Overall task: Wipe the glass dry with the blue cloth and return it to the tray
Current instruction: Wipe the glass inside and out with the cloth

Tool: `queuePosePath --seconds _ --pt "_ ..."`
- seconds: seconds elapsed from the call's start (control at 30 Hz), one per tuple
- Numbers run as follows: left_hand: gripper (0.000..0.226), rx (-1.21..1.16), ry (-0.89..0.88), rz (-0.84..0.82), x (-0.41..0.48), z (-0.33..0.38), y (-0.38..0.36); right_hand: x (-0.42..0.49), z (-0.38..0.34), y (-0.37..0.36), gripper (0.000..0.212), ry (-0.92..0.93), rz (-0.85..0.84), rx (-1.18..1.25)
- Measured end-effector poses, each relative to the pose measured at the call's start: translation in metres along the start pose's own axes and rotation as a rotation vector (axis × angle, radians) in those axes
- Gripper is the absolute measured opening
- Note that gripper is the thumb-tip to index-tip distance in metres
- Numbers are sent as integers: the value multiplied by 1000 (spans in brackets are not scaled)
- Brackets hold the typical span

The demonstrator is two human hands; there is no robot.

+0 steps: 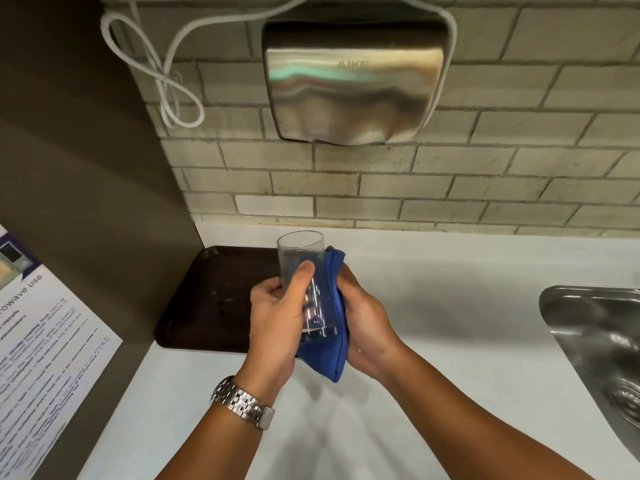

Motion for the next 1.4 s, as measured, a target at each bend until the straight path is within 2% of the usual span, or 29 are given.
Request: queuePosePath --seconds 0.07,0.13,0.23,0.3,0.47,0.63,0.73,0.83,0.93,1.0,1.07,1.13,1.2,1.27,1.33,1.4 --pt "83 62 28 13 2 1 5 0 4 -1 43 20 5 -49" --pt "76 74 47 -9 1 3 5 1 8 0 45 34 40 -90" --pt "104 170 19 -31 -2 3 1 1 4 -1 49 30 109 -83" --pt "109 194 25 -33 -2 1 0 2 2 -1 58 -15 114 6" --pt "85 71 69 -28 4 6 8 6 6 -2 38 64 64 -30" --pt "59 14 33 -52 3 5 6 4 3 -2 41 121 72 -164" --pt "51 -15 40 -59 1 5 7 6 -4 -6 46 86 39 -168" --pt "42 -47 50 -93 0 5 7 3 -2 -12 56 123 34 -280" --pt "37 -75 43 -141 -3 7 4 -1 -1 -11 46 117 63 -274" --pt "39 -64 40 -161 -5 7 2 1 -1 -7 39 53 85 -168" --pt "43 -52 54 -140 -5 7 2 2 2 -8 40 2 76 -102" --pt "40 -45 69 -124 -3 6 4 -1 7 -9 38 41 69 -179" --pt "36 -12 53 -140 -1 7 6 -5 11 -11 44 96 54 -261" --pt "34 9 30 -140 1 6 8 -6 13 -12 46 107 41 -249" --pt "44 -13 24 -131 2 3 8 -5 10 -9 42 68 91 -169" --pt "61 -25 29 -112 2 -3 7 -5 15 -5 43 -47 121 -21"
Point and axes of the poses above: each hand's wrist, its own x-axis towards the middle knuckle, its own y-axis out of the back of the hand, z = x × y, the point moved 5 cm from there along x, towards the middle knuckle, and after that the axes turned 8 degrees about -z, right-handed, at the moved point
